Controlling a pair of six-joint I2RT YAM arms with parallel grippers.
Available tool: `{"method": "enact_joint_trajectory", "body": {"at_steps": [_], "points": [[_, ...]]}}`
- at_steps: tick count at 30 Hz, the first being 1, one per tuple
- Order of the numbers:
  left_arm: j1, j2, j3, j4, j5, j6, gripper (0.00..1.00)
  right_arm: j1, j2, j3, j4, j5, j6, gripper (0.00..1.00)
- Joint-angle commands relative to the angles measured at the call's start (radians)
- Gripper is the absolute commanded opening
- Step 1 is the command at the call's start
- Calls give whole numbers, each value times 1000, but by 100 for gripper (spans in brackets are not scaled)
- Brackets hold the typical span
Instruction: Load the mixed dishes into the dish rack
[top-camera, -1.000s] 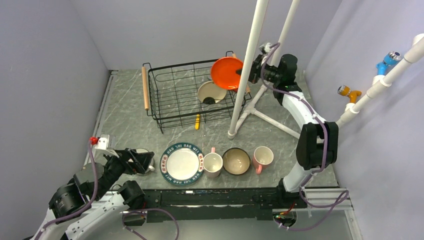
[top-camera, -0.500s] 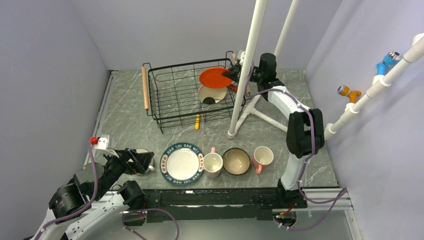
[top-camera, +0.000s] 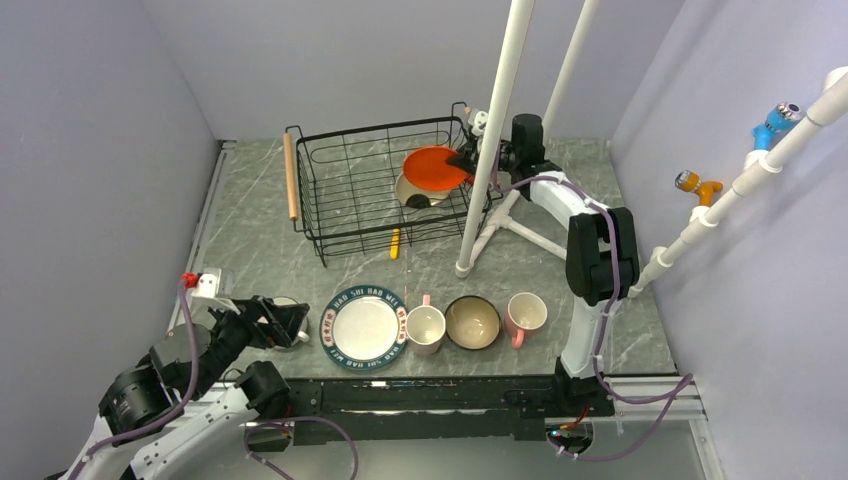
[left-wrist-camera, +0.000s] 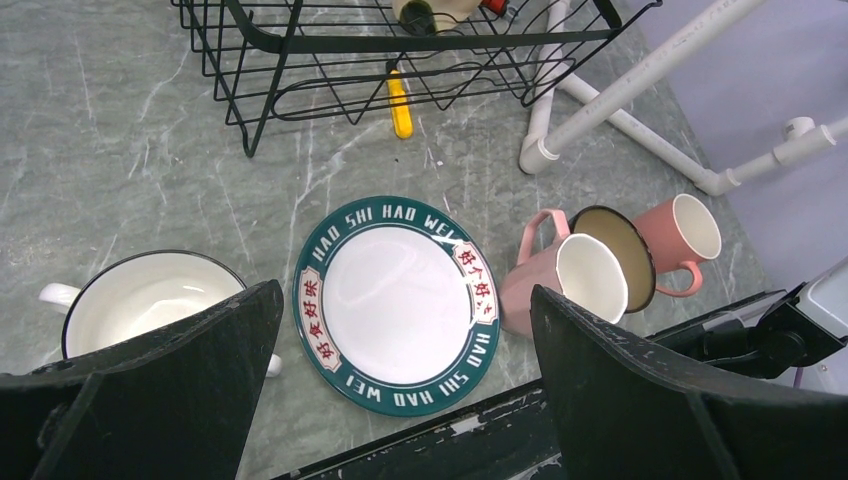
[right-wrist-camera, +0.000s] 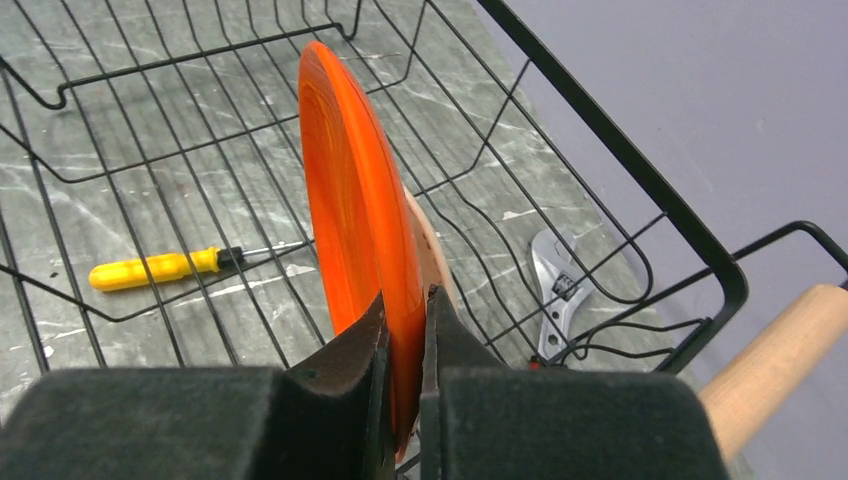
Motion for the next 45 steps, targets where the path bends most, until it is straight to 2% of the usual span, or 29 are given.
{"method": "enact_joint_trajectory", "body": {"at_steps": [1,6,10,15,24,37,45], "points": [[-3,24,10,32,5,13,99,15,7,96,-60,68,-4,0],[-3,28,10,32,7,13,99,43,28,175,-251,131,-124,0],[-4,28,8,36,7,17,99,52,28,184,-301,129,-176,0],[-3,41,9,36,11,19,99,89,56,255,-443,194,-300,0],[-3,50,10,34,7,18,99,140,76,274,-479,280,-380,0],[-3,61,9,37,12,21,99,184,36,170,-382,417,-496,0],[-3,81,9,38,15,23,99,187,30,153,-398,417,-531,0]]}}
